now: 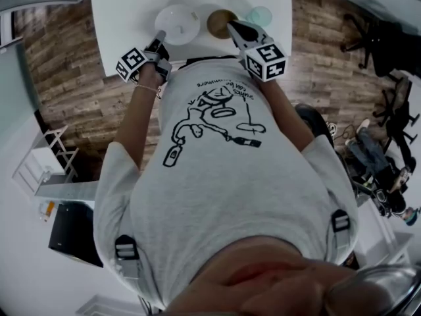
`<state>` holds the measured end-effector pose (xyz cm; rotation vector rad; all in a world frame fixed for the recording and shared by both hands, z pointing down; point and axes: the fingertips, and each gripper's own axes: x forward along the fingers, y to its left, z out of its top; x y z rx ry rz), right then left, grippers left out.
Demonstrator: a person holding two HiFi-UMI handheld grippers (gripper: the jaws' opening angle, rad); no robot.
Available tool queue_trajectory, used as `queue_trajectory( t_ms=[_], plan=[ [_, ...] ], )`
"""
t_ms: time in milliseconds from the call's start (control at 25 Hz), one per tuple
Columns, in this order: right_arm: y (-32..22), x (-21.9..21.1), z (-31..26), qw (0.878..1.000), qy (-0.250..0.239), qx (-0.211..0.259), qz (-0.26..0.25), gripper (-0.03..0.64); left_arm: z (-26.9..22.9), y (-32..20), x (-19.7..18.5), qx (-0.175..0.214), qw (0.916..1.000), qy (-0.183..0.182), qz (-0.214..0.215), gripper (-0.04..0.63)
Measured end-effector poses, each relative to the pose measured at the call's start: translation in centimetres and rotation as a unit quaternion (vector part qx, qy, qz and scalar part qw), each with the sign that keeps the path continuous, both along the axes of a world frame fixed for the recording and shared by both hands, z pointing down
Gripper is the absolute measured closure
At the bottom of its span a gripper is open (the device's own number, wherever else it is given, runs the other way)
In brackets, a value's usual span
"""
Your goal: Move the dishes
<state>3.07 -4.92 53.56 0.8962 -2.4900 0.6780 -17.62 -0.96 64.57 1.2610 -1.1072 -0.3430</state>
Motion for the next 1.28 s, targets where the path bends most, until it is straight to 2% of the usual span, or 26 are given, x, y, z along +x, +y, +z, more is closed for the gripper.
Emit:
queue_trajectory(
  t_ms=[280,800,1080,1280],
  plan=[
    [-0.3,-0.5,-1.4,0.999,-0.002,0.026,-0.024,0.575,2.2,-0.8,0.7,-0.011,0.9999,-0.009,0.006,0.583],
    [0.0,0.0,-1.8,0.999,0.002,0.027,-0.024,0.577,4.8,-0.1,0.4,-0.029,0.9993,-0.022,0.008,0.583],
    [-0.1,0.3,-1.6,0.999,0.006,0.025,-0.021,0.577,5.1,-0.4,0.3,-0.025,0.9993,-0.026,0.008,0.583],
    [-0.1,0.2,-1.4,1.000,0.006,0.023,-0.019,0.577,5.3,-0.7,0.1,-0.019,0.9982,-0.054,0.018,0.581]
  ],
)
